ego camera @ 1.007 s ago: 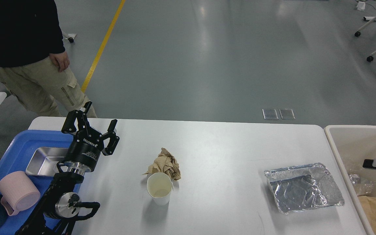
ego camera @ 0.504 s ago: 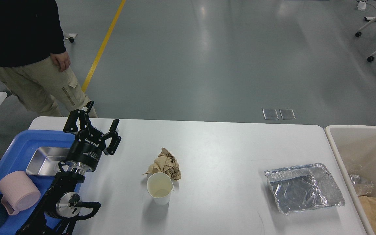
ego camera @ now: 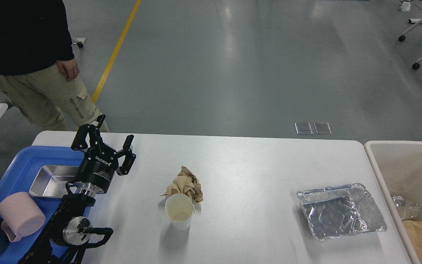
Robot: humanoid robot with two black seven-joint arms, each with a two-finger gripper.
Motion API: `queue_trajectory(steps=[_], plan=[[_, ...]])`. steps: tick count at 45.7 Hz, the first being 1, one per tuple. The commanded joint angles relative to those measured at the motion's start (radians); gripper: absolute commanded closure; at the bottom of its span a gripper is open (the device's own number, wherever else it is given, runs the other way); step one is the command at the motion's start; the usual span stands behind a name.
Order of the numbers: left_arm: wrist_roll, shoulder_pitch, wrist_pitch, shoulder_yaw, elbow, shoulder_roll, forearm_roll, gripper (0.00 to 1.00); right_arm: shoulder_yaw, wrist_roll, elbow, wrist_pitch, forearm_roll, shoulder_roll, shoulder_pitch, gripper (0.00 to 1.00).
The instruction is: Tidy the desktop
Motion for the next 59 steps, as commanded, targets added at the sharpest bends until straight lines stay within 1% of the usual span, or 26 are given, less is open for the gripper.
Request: queue_trajectory(steps=[1, 4, 7, 19, 24, 26, 28, 31, 32, 33, 41, 48, 54, 59], plan=[[-0.001, 0.002, 0.0, 0.001, 0.002, 0.0, 0.0, 0.03, 0.001, 0.012, 0.005, 0.001, 0.002, 0.002, 0.001, 0.0], [-0.001, 0.002, 0.0, 0.009, 0.003, 0.0, 0.001, 0.03, 0.0, 0.015, 0.003, 0.001, 0.002, 0.011, 0.001, 0.0], [-0.003, 0.004, -0.001, 0.012, 0.003, 0.0, 0.0, 0.03, -0.003, 0.016, -0.001, 0.001, 0.0, 0.045, 0.001, 0.0], [-0.005, 0.014, -0.003, 0.014, 0.0, 0.001, 0.0, 0.03, -0.008, 0.021, -0.073, 0.006, -0.009, 0.252, 0.001, 0.0], [-0.005, 0.016, -0.003, 0.015, -0.005, -0.003, 0.0, 0.03, -0.009, 0.049, -0.112, 0.018, -0.029, 0.328, 0.011, 0.0], [-0.005, 0.022, -0.003, 0.015, -0.011, -0.003, 0.001, 0.03, -0.02, 0.073, -0.121, 0.027, -0.064, 0.353, 0.017, 0.0], [-0.005, 0.024, -0.003, 0.015, -0.014, -0.002, 0.001, 0.03, -0.037, 0.108, -0.124, 0.05, -0.117, 0.374, 0.028, 0.0], [-0.005, 0.027, -0.008, 0.014, -0.015, -0.002, 0.001, 0.03, -0.057, 0.176, -0.142, 0.079, -0.197, 0.402, 0.062, 0.0], [-0.005, 0.03, -0.012, 0.014, -0.015, 0.0, 0.001, 0.03, -0.075, 0.216, -0.158, 0.089, -0.237, 0.417, 0.088, 0.0], [-0.005, 0.033, -0.012, 0.012, -0.017, 0.001, 0.001, 0.03, -0.086, 0.233, -0.168, 0.093, -0.256, 0.425, 0.103, 0.0], [-0.006, 0.07, -0.024, 0.009, -0.037, 0.006, 0.001, 0.03, -0.208, 0.331, -0.228, 0.109, -0.331, 0.439, 0.229, 0.0], [-0.021, 0.097, -0.041, 0.002, -0.04, 0.006, 0.001, 0.03, -0.333, 0.461, -0.282, 0.109, -0.401, 0.441, 0.352, 0.0], [-0.035, 0.117, -0.057, -0.008, -0.046, 0.006, 0.001, 0.03, -0.439, 0.543, -0.343, 0.11, -0.431, 0.448, 0.45, 0.0], [-0.043, 0.137, -0.063, -0.009, -0.066, 0.014, 0.001, 0.03, -0.525, 0.609, -0.406, 0.109, -0.446, 0.48, 0.52, 0.0]])
